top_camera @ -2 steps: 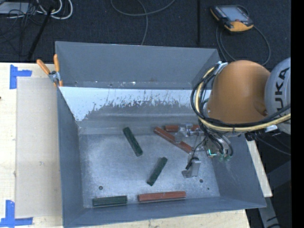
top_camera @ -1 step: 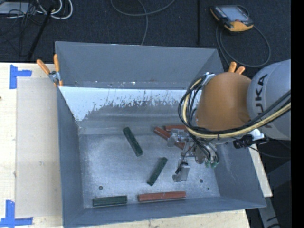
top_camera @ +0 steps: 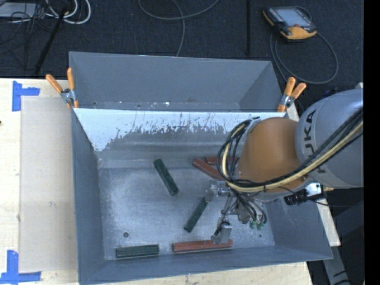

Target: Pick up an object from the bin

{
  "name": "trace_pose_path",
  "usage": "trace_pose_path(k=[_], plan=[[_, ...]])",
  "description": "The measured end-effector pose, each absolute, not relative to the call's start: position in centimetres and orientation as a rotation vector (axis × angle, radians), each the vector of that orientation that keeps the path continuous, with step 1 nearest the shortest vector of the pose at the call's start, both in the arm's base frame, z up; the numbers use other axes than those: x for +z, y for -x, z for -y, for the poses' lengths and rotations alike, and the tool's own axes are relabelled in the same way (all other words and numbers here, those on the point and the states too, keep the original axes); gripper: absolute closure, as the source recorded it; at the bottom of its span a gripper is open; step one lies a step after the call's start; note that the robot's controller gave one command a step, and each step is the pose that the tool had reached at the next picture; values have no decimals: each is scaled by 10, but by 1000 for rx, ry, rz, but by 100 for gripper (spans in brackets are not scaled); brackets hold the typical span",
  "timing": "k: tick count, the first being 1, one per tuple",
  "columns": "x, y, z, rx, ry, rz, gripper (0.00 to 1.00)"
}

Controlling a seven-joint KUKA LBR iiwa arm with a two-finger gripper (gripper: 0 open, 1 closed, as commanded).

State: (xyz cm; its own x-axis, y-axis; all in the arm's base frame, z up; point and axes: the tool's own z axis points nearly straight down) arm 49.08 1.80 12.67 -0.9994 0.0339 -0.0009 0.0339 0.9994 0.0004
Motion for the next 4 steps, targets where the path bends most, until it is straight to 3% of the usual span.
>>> trace_pose_path(k=[1,2,3,4], plan=[[90,-521,-24,0,190,-3137,0],[81,-493,-61,1,511,-3103,100],[81,-494,-61,2,508,-3101,0],[81,-493,-61,1,508,-3102,0]])
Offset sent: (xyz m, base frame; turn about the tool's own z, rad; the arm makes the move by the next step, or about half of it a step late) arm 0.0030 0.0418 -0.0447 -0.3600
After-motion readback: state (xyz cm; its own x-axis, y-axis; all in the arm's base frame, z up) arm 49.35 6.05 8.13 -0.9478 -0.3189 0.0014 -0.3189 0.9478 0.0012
